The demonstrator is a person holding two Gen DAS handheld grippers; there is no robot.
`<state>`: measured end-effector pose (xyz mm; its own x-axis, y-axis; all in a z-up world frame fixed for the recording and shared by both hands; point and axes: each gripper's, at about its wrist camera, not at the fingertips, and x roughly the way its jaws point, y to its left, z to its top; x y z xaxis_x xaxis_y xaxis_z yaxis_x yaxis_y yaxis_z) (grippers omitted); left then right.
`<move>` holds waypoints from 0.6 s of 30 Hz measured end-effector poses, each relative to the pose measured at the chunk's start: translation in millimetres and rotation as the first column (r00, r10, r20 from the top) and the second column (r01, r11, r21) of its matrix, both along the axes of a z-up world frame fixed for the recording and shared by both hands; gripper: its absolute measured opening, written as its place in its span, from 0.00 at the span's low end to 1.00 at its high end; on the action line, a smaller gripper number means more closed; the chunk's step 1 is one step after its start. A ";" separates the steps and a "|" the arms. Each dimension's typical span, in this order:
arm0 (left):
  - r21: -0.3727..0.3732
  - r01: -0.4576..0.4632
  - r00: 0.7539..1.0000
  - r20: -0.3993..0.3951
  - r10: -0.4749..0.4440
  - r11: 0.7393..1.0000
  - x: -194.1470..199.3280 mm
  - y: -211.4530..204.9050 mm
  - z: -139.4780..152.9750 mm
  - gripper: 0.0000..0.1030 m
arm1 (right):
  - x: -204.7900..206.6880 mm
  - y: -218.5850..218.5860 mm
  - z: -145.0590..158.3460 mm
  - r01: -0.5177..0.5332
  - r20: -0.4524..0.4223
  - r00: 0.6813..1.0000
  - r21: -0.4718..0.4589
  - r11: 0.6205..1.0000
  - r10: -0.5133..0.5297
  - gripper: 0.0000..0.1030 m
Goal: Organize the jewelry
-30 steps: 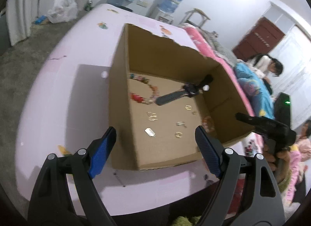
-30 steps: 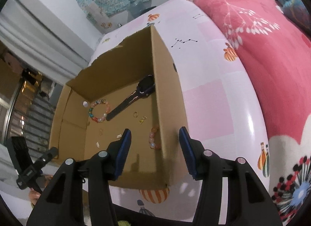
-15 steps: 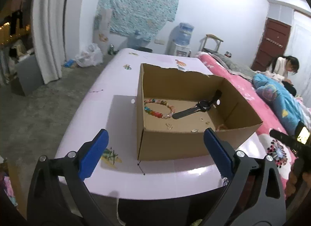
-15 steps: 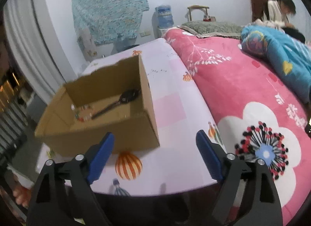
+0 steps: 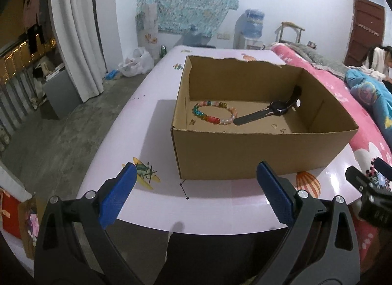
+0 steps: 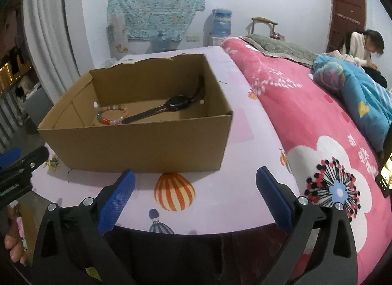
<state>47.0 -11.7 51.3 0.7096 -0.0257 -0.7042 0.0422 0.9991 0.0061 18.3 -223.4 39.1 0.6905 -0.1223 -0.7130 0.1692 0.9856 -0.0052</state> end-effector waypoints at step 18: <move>0.083 0.021 0.999 -0.026 -0.019 0.996 -2.0 -19.7 -4.0 0.92 | 12.9 11.4 -8.1 -0.019 -0.060 0.998 0.019 1.000 0.020 0.93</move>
<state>45.0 -31.4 47.3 0.6915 0.0195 -0.7221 0.0635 0.9941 0.0876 31.2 -212.0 30.9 0.6482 -0.0959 -0.7554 0.1498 0.9887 0.0031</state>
